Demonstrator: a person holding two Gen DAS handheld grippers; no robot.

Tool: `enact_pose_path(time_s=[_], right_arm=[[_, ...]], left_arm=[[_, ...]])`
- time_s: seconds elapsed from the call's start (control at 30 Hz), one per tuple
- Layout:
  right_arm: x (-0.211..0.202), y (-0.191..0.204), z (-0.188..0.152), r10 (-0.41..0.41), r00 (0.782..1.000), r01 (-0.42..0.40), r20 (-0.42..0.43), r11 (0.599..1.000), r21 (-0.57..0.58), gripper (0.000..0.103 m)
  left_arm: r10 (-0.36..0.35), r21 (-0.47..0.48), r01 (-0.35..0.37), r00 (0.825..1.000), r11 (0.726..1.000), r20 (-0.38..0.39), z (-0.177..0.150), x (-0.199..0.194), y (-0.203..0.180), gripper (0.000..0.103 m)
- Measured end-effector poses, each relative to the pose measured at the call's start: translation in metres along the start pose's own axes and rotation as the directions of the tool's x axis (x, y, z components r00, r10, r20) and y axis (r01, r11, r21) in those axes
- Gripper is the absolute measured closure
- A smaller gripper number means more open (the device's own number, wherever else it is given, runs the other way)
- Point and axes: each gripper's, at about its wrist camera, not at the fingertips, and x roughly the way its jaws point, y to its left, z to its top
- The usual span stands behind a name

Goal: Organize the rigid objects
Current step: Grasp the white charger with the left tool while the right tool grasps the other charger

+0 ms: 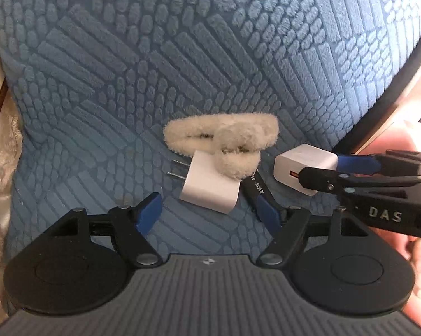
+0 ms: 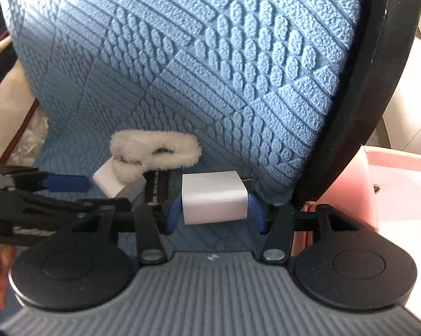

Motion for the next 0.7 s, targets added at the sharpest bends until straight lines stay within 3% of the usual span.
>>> enact_pose_path(time_s=[0.17,0.33,0.7], right_arm=[[-0.003,0.005,-0.004,-0.002,1.000,0.002,-0.002,1.000,-0.007,0.049],[0.000,0.016,-0.009,-0.006,1.000,0.006,-0.003,1.000,-0.013,0.049],[0.013,0.027,-0.002,0.000,1.000,-0.001,-0.007,1.000,-0.016,0.049]], left_arm=[[0.004,0.012,-0.005,1.000,1.000,0.015,0.002,0.007,-0.009,0.027],[0.023,0.007,-0.024,0.999,1.000,0.029,0.007,0.008,-0.011,0.050],[-0.001,-0.044,0.003,0.999,0.999,0.050,0.014,-0.013,-0.001,0.052]])
